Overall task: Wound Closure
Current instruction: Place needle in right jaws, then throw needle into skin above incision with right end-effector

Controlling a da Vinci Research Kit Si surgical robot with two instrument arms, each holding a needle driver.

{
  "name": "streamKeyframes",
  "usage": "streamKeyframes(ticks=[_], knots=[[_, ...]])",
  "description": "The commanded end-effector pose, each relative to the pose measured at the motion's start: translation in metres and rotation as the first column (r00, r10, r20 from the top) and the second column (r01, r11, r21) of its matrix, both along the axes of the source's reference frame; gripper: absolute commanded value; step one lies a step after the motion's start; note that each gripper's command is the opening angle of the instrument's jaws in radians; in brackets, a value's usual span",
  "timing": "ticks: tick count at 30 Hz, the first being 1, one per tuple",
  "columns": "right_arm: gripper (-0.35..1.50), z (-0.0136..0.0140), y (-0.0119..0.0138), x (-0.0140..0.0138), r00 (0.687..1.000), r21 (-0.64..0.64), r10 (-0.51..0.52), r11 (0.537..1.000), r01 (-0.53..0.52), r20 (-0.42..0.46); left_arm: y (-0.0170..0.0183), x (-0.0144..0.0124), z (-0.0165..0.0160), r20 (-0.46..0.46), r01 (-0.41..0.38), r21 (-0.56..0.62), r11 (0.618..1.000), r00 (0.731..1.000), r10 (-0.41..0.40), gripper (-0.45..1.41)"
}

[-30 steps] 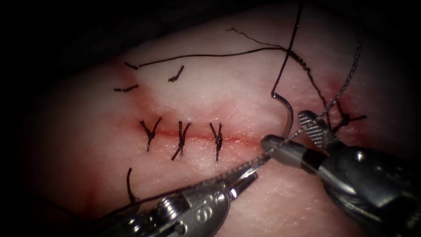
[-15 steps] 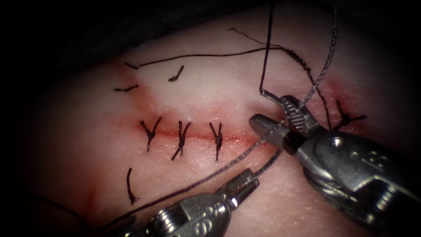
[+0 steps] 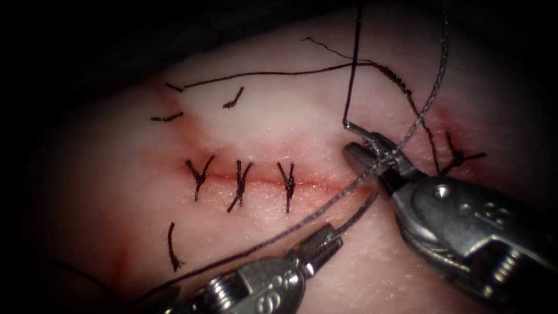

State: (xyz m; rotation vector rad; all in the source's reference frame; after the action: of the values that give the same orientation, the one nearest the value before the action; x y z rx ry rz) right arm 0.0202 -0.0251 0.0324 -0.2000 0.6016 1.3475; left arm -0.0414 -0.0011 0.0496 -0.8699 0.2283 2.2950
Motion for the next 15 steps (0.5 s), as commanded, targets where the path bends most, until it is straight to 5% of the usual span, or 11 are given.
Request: streamKeyframes(ticks=[1, 4, 5, 9, 13, 15], knots=[[-0.35, 0.0, 0.0013, 0.0006, 1.0, -0.004, -0.006, 1.0, 0.006, 0.005, 0.0009, -0.0003, 0.0002, -0.001, 0.003, -0.009, 1.0, 1.0, -0.003, -0.45], [-0.35, -0.0002, 0.0017, -0.0003, 1.0, -0.003, -0.026, 1.0, 0.026, 0.0, 0.0014, 0.0006, -0.0002, -0.011, 0.027, -0.031, 0.999, 1.0, -0.027, -0.33], [-0.35, -0.0003, 0.0018, -0.0006, 0.998, -0.01, -0.057, 0.998, 0.057, -0.006, 0.0016, 0.0009, -0.0004, -0.002, 0.037, -0.04, 0.999, 0.999, -0.037, 0.0], [-0.35, -0.0005, 0.0025, -0.0015, 0.973, -0.072, -0.228, 0.972, 0.225, -0.039, 0.002, 0.0017, -0.0009, 0.039, 0.091, -0.031, 0.995, 0.995, -0.09, 0.73], [-0.35, -0.0003, 0.0041, -0.0025, 0.871, -0.257, -0.487, 0.851, 0.457, -0.064, 0.0014, 0.0019, -0.0016, 0.14, 0.036, -0.005, 0.999, 0.99, -0.035, 1.15], [-0.35, -0.0001, 0.0045, -0.0029, 0.838, -0.331, -0.531, 0.819, 0.468, -0.129, 0.0011, 0.0019, -0.0019, 0.17, 0.007, 0.032, 0.999, 0.985, -0.013, 1.17]])
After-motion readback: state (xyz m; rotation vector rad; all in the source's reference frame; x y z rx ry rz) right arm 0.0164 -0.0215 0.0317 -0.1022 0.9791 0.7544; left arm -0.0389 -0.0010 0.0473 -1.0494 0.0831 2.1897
